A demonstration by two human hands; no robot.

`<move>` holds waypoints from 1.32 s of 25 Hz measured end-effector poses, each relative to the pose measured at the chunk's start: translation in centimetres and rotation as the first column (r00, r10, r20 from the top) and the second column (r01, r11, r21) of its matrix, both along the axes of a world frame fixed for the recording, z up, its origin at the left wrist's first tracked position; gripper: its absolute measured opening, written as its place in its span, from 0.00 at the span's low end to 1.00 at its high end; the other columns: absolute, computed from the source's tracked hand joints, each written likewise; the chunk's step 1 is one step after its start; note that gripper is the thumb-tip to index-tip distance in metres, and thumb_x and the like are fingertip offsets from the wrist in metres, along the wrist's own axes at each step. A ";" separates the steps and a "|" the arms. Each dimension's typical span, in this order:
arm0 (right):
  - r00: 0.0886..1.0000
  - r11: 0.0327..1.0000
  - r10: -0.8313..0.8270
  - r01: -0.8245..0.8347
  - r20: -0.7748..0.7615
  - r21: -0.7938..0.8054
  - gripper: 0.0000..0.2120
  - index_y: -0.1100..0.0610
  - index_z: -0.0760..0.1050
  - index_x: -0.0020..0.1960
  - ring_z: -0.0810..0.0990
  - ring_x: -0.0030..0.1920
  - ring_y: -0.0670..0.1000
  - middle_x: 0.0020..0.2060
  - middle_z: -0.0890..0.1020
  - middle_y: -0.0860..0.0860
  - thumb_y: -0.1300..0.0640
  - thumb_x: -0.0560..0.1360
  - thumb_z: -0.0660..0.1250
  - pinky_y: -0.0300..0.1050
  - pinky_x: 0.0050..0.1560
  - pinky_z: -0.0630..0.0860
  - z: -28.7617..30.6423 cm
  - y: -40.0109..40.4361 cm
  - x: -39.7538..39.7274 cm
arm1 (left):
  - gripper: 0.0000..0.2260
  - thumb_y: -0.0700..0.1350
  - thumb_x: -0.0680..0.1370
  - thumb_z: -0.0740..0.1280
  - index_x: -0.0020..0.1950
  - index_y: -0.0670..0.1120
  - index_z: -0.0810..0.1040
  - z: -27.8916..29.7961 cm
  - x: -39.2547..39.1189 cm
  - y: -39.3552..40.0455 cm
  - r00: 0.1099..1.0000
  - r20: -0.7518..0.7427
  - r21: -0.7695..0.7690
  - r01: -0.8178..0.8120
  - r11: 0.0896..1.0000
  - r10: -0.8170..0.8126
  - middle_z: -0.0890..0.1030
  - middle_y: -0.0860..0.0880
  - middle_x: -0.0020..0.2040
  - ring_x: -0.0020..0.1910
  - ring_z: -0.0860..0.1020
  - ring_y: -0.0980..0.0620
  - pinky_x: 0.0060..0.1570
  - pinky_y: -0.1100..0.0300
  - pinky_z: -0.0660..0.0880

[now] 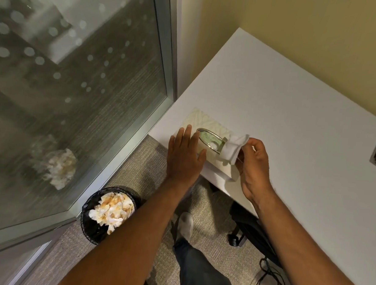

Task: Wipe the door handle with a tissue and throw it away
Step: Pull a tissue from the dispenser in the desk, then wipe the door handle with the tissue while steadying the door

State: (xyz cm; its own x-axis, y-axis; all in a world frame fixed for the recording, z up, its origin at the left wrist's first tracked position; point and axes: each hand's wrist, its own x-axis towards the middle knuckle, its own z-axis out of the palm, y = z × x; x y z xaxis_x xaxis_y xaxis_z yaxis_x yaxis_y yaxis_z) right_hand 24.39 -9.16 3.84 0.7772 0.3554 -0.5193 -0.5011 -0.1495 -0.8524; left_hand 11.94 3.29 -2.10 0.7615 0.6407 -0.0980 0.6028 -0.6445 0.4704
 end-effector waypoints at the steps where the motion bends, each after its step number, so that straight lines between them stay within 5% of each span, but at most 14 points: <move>1: 0.998 0.999 -0.040 0.041 -0.047 0.026 0.03 0.52 0.76 0.51 0.78 0.40 0.50 0.42 0.81 0.53 0.54 0.81 0.67 0.42 0.37 0.74 0.3 0.0 -0.7 | 0.26 0.56 0.83 0.56 0.77 0.44 0.71 0.5 -0.1 -0.2 1.000 0.021 -0.022 -0.018 1.000 0.019 0.67 0.38 0.79 0.80 0.62 0.37 0.78 0.37 0.61; 4: 0.980 0.988 -0.091 0.110 -0.174 0.105 0.09 0.56 0.78 0.59 0.85 0.47 0.49 0.48 0.86 0.51 0.54 0.81 0.67 0.44 0.44 0.82 1.3 0.2 -3.4 | 0.20 0.54 0.86 0.57 0.71 0.45 0.77 2.9 -1.3 -1.3 0.983 0.118 -0.214 -0.110 0.971 0.138 0.74 0.42 0.75 0.75 0.70 0.44 0.74 0.44 0.69; 6: 0.975 0.990 -0.064 0.089 -0.212 0.111 0.12 0.56 0.78 0.63 0.86 0.54 0.53 0.55 0.86 0.53 0.54 0.81 0.68 0.49 0.53 0.83 2.3 0.3 -5.7 | 0.15 0.52 0.87 0.61 0.67 0.47 0.80 5.0 -2.7 -2.0 0.948 0.166 -0.479 -0.162 0.863 0.270 0.81 0.47 0.66 0.61 0.79 0.54 0.58 0.56 0.79; 9: 0.971 0.993 0.076 -0.054 -0.228 0.102 0.12 0.55 0.79 0.62 0.85 0.55 0.58 0.56 0.85 0.57 0.55 0.80 0.68 0.54 0.56 0.81 4.1 0.4 -10.3 | 0.09 0.52 0.85 0.67 0.56 0.50 0.84 8.0 -6.6 -2.7 0.885 0.194 -0.677 -0.192 0.711 0.423 0.84 0.53 0.50 0.45 0.80 0.63 0.40 0.67 0.74; 13: 0.957 0.963 0.261 -0.251 -0.128 0.095 0.06 0.57 0.80 0.55 0.83 0.47 0.55 0.48 0.86 0.57 0.60 0.79 0.68 0.50 0.48 0.78 6.1 0.9 -18.2 | 0.08 0.59 0.74 0.71 0.39 0.57 0.83 10.8 -15.2 -2.7 0.746 0.188 -0.714 -0.343 0.610 0.639 0.84 0.60 0.37 0.39 0.81 0.56 0.43 0.57 0.77; 18: 0.872 0.885 0.462 -0.443 -0.160 0.141 0.06 0.58 0.80 0.55 0.81 0.46 0.55 0.45 0.85 0.55 0.62 0.81 0.65 0.45 0.43 0.79 7.7 3.2 -30.5 | 0.12 0.58 0.75 0.71 0.47 0.50 0.84 12.1 -29.4 -3.3 0.407 0.256 -0.861 -0.317 0.398 0.877 0.86 0.46 0.46 0.45 0.82 0.46 0.49 0.46 0.78; 22: 0.790 0.812 0.573 -0.509 -0.218 0.287 0.10 0.58 0.81 0.51 0.83 0.48 0.55 0.46 0.85 0.56 0.59 0.82 0.60 0.50 0.48 0.78 11.0 4.8 -43.1 | 0.06 0.48 0.83 0.70 0.49 0.48 0.81 14.5 -42.8 -3.3 0.247 0.321 -0.861 -0.326 0.391 0.914 0.83 0.47 0.45 0.45 0.78 0.51 0.49 0.52 0.74; 26: 0.694 0.683 0.718 -0.688 -0.051 0.243 0.12 0.52 0.84 0.47 0.82 0.46 0.52 0.44 0.85 0.53 0.46 0.80 0.66 0.52 0.49 0.77 13.2 5.1 -57.3 | 0.13 0.58 0.75 0.72 0.49 0.48 0.80 16.7 -57.3 -3.8 0.180 0.372 -0.832 -0.370 0.413 0.911 0.82 0.47 0.43 0.42 0.77 0.51 0.44 0.54 0.72; 28: 0.647 0.628 0.759 -0.757 0.072 0.180 0.08 0.54 0.84 0.49 0.81 0.46 0.53 0.44 0.86 0.54 0.50 0.78 0.71 0.53 0.50 0.76 13.5 5.4 -64.2 | 0.14 0.57 0.75 0.72 0.48 0.47 0.78 17.4 -64.3 -4.3 0.118 0.378 -0.825 -0.407 0.392 0.918 0.80 0.48 0.41 0.40 0.75 0.53 0.41 0.55 0.71; 33: 0.581 0.565 0.813 -0.798 0.023 0.210 0.09 0.57 0.81 0.42 0.82 0.37 0.48 0.37 0.85 0.52 0.58 0.80 0.68 0.40 0.39 0.77 15.8 6.3 -75.6 | 0.07 0.47 0.84 0.68 0.47 0.48 0.76 18.7 -75.8 -5.3 -0.114 0.370 -0.866 -0.403 0.297 0.922 0.79 0.52 0.38 0.38 0.75 0.54 0.36 0.57 0.70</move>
